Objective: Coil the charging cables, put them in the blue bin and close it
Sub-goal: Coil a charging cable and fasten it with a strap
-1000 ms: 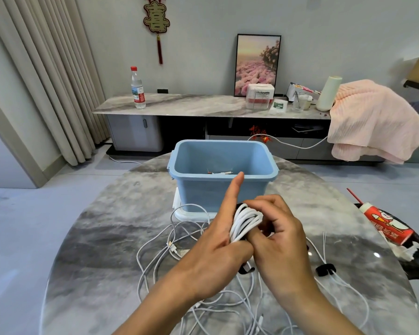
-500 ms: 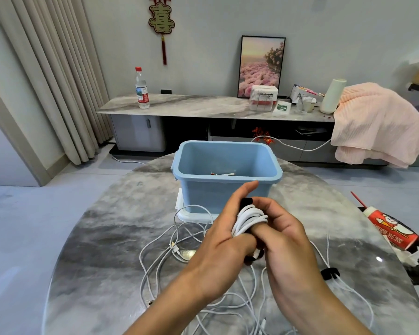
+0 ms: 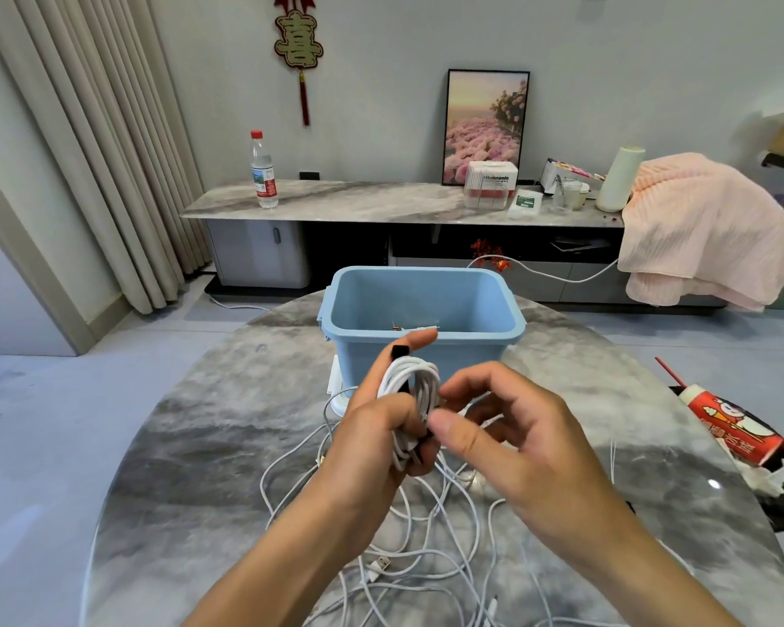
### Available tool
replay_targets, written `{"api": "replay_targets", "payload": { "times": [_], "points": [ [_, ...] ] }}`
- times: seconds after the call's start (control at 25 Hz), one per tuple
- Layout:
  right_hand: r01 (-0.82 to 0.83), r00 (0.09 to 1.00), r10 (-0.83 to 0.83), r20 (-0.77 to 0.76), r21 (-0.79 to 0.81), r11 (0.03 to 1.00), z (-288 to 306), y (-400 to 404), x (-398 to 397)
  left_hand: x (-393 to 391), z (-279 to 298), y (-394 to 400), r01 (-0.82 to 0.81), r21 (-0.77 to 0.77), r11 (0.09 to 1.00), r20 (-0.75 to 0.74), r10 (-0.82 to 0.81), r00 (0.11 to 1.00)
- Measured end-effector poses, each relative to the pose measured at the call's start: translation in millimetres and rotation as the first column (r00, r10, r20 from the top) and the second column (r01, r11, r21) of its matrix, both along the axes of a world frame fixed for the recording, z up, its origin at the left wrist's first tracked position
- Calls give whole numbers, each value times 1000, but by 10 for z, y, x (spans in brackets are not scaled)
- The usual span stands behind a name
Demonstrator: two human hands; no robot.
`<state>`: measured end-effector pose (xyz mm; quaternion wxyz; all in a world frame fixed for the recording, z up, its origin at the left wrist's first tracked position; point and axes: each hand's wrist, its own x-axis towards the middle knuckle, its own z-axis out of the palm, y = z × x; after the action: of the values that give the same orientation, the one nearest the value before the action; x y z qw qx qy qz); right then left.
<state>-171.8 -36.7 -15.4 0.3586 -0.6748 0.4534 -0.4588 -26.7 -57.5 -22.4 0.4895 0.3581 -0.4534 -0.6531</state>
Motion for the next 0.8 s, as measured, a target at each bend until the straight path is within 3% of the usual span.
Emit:
{"api": "replay_targets", "payload": {
  "times": [0.08, 0.16, 0.4, 0.48, 0.64, 0.72, 0.8],
  "points": [
    [-11, 987, -5, -158, -103, 995, 8, -36, -43, -5, -20, 0, 14, 10, 1000, -14, -14, 1000],
    [-28, 977, -5, -211, -156, 987, 13, -64, -70, -14, -33, 7, 18, 19, 1000, -12, -18, 1000],
    [-35, 998, 30, -60, -90, 995, 68, -84, -154, 0, -5, 12, 20, 21, 1000, 22, -20, 1000],
    [-45, 997, 36, -65, -135, 990, 176, -63, -203, -7, 2, 14, 23, 9, 1000, 96, -23, 995],
    [-16, 999, 6, -47, -223, 975, 331, -44, -316, -70, -50, 49, 56, -107, 993, 405, -8, 914],
    [45, 998, -40, 47, -107, 993, 292, -64, -295, -92, -106, 76, 71, -188, 980, 507, 35, 861],
    [58, 972, -89, 220, 145, 988, 202, -75, -218, -108, -158, 94, 83, -269, 960, 582, 93, 808]
  ]
}}
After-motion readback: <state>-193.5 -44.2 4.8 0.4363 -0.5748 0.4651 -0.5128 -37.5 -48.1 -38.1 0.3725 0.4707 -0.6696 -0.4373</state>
